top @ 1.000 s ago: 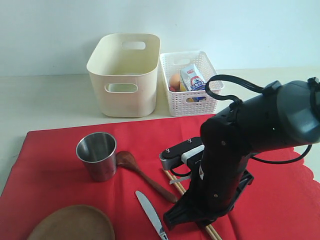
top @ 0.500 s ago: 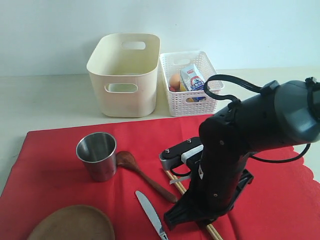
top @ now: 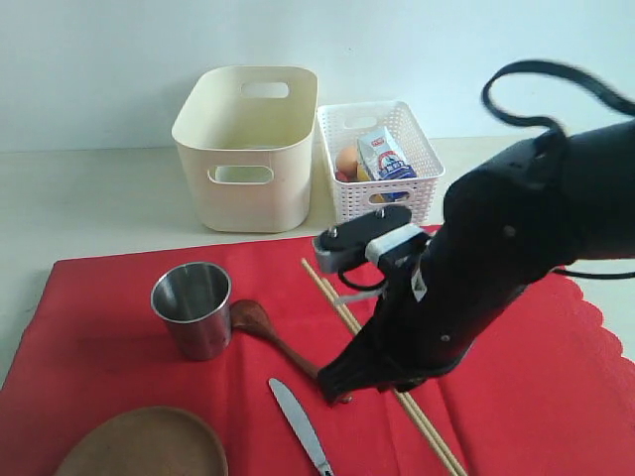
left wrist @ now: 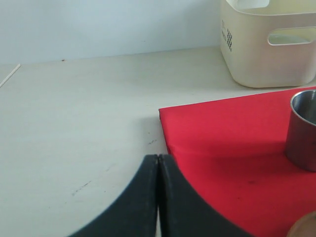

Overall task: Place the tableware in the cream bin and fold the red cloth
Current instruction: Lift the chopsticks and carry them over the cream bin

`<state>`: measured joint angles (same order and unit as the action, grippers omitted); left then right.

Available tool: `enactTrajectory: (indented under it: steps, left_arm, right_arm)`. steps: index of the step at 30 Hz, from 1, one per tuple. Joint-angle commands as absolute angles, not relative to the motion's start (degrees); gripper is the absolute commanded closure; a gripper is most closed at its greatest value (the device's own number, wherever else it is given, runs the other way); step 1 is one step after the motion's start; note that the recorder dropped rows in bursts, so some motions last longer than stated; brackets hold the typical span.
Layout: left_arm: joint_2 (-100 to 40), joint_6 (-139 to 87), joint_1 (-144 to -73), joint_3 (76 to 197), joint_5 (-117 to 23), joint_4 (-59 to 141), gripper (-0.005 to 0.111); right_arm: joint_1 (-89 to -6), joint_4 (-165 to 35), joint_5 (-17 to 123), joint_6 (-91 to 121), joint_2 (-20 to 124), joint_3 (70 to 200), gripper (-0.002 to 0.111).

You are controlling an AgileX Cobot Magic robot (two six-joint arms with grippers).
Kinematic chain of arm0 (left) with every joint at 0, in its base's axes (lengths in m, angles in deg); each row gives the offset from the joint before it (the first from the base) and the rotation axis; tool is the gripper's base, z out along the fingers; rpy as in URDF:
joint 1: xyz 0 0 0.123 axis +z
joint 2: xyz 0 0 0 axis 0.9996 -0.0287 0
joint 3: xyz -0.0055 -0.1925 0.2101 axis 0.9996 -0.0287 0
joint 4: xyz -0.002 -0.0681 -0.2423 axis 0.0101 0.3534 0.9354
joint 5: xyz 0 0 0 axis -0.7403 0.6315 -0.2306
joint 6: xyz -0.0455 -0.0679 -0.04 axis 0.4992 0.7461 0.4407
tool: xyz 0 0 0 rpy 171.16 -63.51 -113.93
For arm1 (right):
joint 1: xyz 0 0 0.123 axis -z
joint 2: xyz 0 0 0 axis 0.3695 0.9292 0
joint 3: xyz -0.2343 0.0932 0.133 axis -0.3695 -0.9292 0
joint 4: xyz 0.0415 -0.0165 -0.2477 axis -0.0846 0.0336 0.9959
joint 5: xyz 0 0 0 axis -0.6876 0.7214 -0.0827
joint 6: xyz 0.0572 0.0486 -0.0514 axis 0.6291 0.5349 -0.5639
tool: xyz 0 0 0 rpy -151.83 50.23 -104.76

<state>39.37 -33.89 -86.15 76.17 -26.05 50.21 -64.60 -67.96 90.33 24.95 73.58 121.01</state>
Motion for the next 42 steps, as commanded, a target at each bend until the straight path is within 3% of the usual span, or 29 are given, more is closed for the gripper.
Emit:
enactTrajectory:
  steps: [1, 7, 19, 31, 42]
  left_arm:
    - [39.71, -33.90, -85.98, 76.00, -26.52, 50.02, 0.107]
    - [39.71, -33.90, -85.98, 76.00, -26.52, 50.02, 0.107]
    - [39.71, -33.90, -85.98, 76.00, -26.52, 50.02, 0.107]
    - [39.71, -33.90, -85.98, 76.00, -26.52, 50.02, 0.107]
    - [39.71, -33.90, -85.98, 76.00, -26.52, 50.02, 0.107]
  right_arm:
    - [-64.68, -67.85, 86.17, 21.22, 65.83, 121.00, 0.108]
    - [-63.65, -67.96, 73.80, 17.14, 60.10, 121.00, 0.108]
    - [-58.92, -67.86, 31.25, 13.22, 64.87, 122.84, 0.108]
    - [-57.02, -55.56, 23.49, 14.89, 84.65, 143.58, 0.108]
    - [-57.02, -56.66, 15.69, 11.59, 100.30, 154.49, 0.108]
